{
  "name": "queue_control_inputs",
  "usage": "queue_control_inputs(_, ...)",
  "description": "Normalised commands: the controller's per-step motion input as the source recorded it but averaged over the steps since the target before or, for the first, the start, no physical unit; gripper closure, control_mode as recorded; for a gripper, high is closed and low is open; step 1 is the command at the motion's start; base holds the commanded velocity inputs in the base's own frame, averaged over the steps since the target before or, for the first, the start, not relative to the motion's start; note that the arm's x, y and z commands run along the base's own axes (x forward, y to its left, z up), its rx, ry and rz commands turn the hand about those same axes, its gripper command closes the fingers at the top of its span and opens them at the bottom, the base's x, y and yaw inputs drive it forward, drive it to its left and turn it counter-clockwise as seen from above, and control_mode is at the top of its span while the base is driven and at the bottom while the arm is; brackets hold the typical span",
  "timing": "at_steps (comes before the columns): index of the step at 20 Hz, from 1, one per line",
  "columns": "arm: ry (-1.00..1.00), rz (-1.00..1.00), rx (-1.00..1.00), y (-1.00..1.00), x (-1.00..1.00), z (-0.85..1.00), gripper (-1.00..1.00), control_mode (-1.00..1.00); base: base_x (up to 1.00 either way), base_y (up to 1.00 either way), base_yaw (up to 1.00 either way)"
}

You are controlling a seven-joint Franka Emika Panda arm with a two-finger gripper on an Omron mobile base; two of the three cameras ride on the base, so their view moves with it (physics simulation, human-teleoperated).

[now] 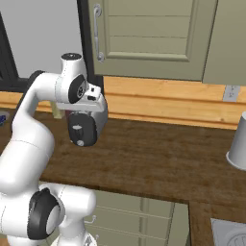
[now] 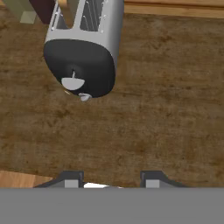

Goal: Start the toaster. Once the lever pops up, take the bread to the plate on the dining counter.

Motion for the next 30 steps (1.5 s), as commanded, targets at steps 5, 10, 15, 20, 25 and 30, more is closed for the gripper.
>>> queue_control_inputs(5, 0.00, 0.02, -0.03, 0.26, -0.10, -0.11, -1.00, -1.00, 0.00, 0.00, 0.00)
queue_control_inputs(10, 0.00, 0.02, 0.00, 0.40, -0.02, -0.16, -1.00, -1.00, 0.00, 0.00, 0.00)
queue_control_inputs(15, -0.10, 0.00, -0.01, 0.34, 0.20, -0.30, 1.00, -1.00, 0.00, 0.00, 0.00)
queue_control_inputs(20, -0.16, -0.03, -0.05, 0.35, 0.37, -0.40, 1.00, -1.00, 0.00, 0.00, 0.00)
queue_control_inputs(25, -0.10, -0.12, -0.04, 0.24, 0.38, -0.37, 1.00, -1.00, 0.00, 0.00, 0.00)
queue_control_inputs(30, 0.00, -0.13, 0.00, 0.04, 0.49, -0.29, 1.00, -1.00, 0.00, 0.00, 0.00)
